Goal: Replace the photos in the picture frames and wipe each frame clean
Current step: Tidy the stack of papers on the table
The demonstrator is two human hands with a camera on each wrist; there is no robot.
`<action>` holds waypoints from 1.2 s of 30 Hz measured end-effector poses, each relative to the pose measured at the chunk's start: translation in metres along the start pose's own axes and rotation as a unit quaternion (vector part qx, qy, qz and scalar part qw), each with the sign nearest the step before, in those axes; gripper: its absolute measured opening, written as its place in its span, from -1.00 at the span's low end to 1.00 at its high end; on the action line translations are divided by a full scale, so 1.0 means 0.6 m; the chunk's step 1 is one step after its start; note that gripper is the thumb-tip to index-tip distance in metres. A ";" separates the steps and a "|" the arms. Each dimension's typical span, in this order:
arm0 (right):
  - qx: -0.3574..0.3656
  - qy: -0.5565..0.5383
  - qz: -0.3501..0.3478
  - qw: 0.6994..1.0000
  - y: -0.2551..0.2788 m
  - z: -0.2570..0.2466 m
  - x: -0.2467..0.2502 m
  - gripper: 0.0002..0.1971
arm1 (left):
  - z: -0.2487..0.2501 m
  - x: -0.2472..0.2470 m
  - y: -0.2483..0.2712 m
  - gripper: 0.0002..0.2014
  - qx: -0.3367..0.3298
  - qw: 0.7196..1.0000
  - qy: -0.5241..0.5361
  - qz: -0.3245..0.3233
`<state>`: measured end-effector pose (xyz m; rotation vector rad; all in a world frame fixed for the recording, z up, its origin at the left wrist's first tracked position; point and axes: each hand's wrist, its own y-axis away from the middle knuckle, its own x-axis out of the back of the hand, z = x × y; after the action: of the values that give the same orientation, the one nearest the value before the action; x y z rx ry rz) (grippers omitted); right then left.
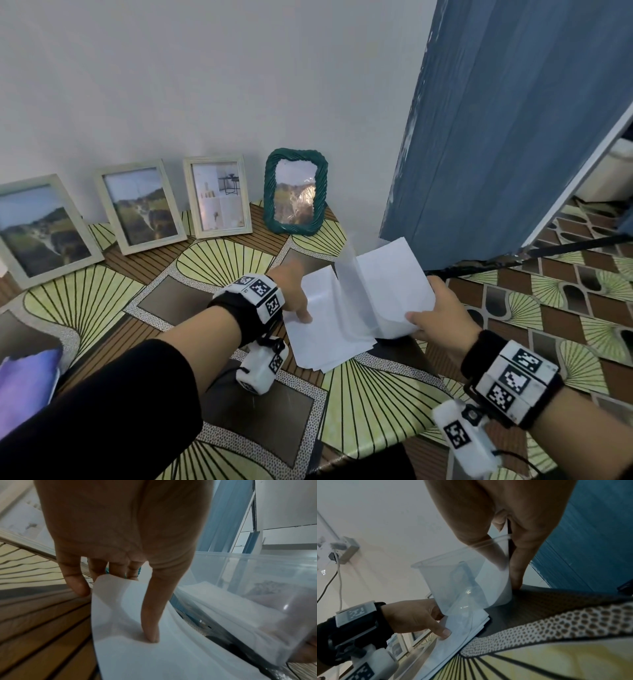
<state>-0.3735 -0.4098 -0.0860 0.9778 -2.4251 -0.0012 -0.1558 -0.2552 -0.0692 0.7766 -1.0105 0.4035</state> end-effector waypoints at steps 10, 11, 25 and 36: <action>0.025 0.035 -0.047 0.998 0.009 -0.022 -0.019 -0.49 | -0.080 0.007 0.049 -0.21 -0.049 0.993 -0.060 0.094; 0.033 0.051 -0.058 0.996 0.010 -0.026 -0.025 -0.49 | -0.098 0.008 0.059 -0.22 -0.050 0.990 -0.071 0.113; 0.157 0.265 -0.026 0.951 0.037 -0.077 -0.070 -0.33 | -0.218 0.022 0.203 -0.36 -0.094 0.963 -0.052 0.247; 0.342 0.126 -0.028 0.931 0.127 -0.130 -0.185 -0.53 | -0.201 0.013 0.269 -0.42 -0.132 0.942 -0.062 0.302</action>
<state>-0.3193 -0.2671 -0.0558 1.2375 -2.1733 0.9466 -0.1814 -0.0579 -0.0362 0.2352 -1.3871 0.7326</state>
